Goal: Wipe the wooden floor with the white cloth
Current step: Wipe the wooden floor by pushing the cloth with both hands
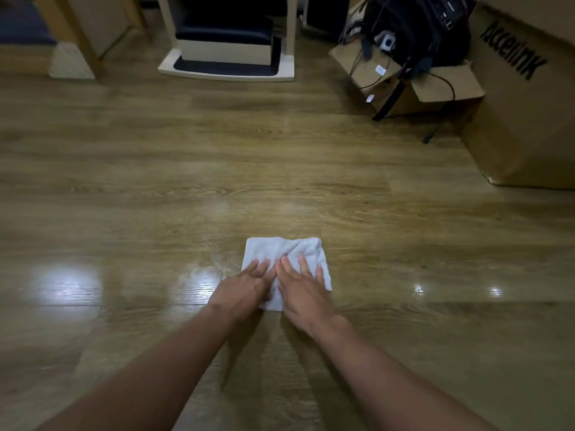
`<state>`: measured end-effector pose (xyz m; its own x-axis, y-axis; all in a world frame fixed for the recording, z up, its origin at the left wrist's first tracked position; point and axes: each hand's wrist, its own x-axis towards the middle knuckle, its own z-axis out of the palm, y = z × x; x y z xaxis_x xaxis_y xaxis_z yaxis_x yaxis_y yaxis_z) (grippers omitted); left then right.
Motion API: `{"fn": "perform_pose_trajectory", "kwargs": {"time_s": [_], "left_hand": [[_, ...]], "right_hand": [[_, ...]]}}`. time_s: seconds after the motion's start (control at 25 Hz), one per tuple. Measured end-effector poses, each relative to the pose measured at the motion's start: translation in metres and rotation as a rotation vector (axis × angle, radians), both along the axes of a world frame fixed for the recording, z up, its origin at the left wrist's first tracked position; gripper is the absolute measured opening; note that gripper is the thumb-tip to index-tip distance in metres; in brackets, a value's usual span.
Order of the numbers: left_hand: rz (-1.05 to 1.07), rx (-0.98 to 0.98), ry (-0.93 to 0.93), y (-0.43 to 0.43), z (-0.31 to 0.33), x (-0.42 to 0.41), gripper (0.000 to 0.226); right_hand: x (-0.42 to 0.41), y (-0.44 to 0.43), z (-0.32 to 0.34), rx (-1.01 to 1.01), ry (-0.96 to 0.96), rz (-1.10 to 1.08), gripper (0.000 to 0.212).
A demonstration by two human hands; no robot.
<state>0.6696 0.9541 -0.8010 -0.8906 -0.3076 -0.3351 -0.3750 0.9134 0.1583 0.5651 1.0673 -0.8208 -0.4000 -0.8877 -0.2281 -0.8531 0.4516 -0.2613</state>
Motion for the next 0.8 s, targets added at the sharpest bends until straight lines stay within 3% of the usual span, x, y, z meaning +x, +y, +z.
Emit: {"fn": "perform_pose_trajectory", "kwargs": {"time_s": [0.16, 0.28, 0.56, 0.68, 0.8], "left_hand": [[-0.028, -0.022, 0.098, 0.010, -0.019, 0.047, 0.054], [-0.036, -0.019, 0.170, 0.018, -0.017, 0.077, 0.050], [0.221, -0.020, -0.033, -0.047, -0.007, 0.033, 0.058], [0.149, -0.080, 0.129, -0.018, -0.014, 0.073, 0.052], [0.095, 0.001, 0.288, 0.011, -0.026, 0.133, 0.049]], "right_hand": [[0.038, 0.030, -0.014, -0.123, 0.037, 0.072, 0.067], [0.056, 0.031, -0.017, -0.063, 0.047, 0.111, 0.072], [0.021, -0.063, 0.003, 0.018, -0.063, 0.160, 0.054], [0.053, -0.028, -0.006, -0.118, -0.066, 0.157, 0.061], [0.105, 0.010, -0.019, -0.181, -0.092, 0.150, 0.066]]}}
